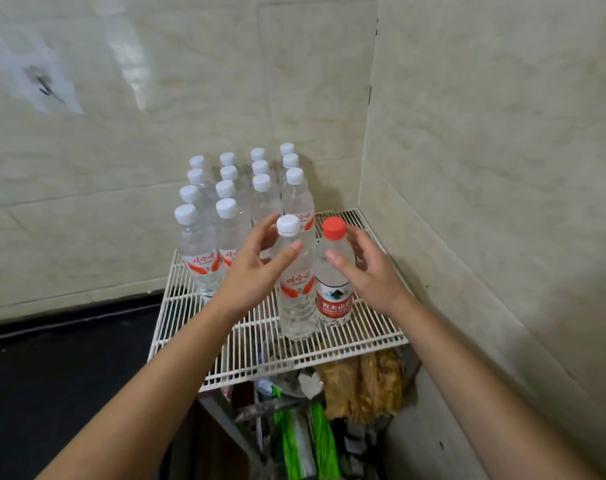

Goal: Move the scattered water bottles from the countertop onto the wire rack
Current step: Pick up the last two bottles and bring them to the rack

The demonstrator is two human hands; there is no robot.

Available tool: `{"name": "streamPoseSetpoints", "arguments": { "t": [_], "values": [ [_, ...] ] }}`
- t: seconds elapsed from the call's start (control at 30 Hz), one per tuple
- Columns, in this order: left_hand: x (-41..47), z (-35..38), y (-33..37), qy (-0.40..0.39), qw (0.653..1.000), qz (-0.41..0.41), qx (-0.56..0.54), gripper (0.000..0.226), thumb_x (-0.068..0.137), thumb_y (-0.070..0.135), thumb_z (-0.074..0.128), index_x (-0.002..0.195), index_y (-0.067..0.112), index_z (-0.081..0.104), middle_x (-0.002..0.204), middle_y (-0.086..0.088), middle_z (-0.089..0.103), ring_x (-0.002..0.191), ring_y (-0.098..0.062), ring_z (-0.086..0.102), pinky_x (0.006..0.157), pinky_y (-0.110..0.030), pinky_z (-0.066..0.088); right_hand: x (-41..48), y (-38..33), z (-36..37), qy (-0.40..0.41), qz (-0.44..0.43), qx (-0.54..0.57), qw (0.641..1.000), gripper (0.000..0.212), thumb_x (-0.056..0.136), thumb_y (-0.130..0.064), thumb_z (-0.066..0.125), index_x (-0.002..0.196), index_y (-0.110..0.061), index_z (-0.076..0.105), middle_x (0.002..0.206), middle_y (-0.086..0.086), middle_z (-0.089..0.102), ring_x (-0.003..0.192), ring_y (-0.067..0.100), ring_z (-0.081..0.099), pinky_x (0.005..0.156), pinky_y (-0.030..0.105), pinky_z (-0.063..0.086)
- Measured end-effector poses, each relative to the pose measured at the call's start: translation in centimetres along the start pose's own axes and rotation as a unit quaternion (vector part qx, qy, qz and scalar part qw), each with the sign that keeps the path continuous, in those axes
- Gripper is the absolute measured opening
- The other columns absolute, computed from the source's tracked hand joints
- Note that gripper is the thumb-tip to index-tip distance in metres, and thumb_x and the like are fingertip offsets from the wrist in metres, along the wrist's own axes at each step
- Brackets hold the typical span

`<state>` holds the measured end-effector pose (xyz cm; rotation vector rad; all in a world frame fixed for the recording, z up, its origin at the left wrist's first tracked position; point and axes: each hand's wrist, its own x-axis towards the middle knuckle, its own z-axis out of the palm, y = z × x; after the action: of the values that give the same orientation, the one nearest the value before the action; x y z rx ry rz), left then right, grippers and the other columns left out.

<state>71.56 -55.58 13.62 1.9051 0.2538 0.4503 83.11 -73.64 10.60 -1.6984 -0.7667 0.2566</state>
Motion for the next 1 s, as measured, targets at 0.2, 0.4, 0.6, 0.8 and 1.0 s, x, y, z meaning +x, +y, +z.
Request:
{"name": "streamPoseSetpoints", "arguments": {
  "t": [0.2, 0.4, 0.6, 0.8, 1.0],
  "values": [
    [2.2, -0.9, 2.8, -0.013, 0.977, 0.136, 0.161, 0.03, 0.091, 0.03, 0.072, 0.119, 0.018, 0.071, 0.096, 0.021, 0.067, 0.086, 0.017, 0.061, 0.073, -0.011, 0.045, 1.7, -2.8, -1.3, 0.003, -0.041, -0.099, 0.994, 0.027, 0.089, -0.051, 0.069, 0.113, -0.06, 0.06, 0.12, -0.022, 0.063, 0.109, 0.002, 0.061, 0.097, 0.041, 0.055],
    [2.6, -1.9, 3.1, -0.037, 0.916, 0.168, 0.362, 0.054, 0.094, 0.059, 0.049, 0.132, 0.022, 0.061, 0.113, 0.002, 0.068, 0.096, -0.009, 0.063, 0.079, -0.019, 0.048, 4.0, -4.5, -1.8, -0.032, -0.034, -0.162, 0.986, 0.043, 0.091, -0.042, 0.072, 0.131, -0.028, 0.064, 0.127, -0.004, 0.064, 0.106, 0.013, 0.065, 0.093, 0.038, 0.057],
    [2.7, -2.8, 3.3, -0.064, 0.941, 0.139, 0.302, 0.045, 0.097, 0.031, 0.064, 0.139, 0.017, 0.055, 0.121, -0.005, 0.065, 0.103, -0.019, 0.063, 0.08, -0.024, 0.045, 4.4, -4.4, -1.9, -0.03, -0.025, -0.168, 0.985, 0.041, 0.092, -0.041, 0.07, 0.131, -0.029, 0.063, 0.127, -0.006, 0.064, 0.107, 0.015, 0.064, 0.092, 0.036, 0.055],
    [5.5, -4.2, 5.4, -0.027, 0.936, 0.137, 0.323, 0.037, 0.085, 0.032, 0.079, 0.116, 0.015, 0.066, 0.075, 0.017, 0.054, 0.066, -0.001, 0.052, 0.061, -0.017, 0.039, 6.0, -4.6, -1.5, -0.027, -0.048, -0.184, 0.981, 0.04, 0.093, -0.033, 0.071, 0.131, -0.021, 0.063, 0.122, -0.004, 0.062, 0.104, 0.016, 0.065, 0.095, 0.041, 0.055],
    [8.0, -5.5, 5.7, -0.038, 0.91, 0.127, 0.393, 0.034, 0.085, 0.032, 0.078, 0.114, 0.017, 0.069, 0.101, 0.005, 0.068, 0.082, -0.013, 0.055, 0.072, -0.031, 0.043, 8.2, -4.1, 0.2, -0.019, -0.057, -0.194, 0.979, 0.038, 0.095, -0.027, 0.069, 0.131, -0.017, 0.062, 0.117, -0.002, 0.059, 0.1, 0.015, 0.061, 0.098, 0.043, 0.052]
  ]
}}
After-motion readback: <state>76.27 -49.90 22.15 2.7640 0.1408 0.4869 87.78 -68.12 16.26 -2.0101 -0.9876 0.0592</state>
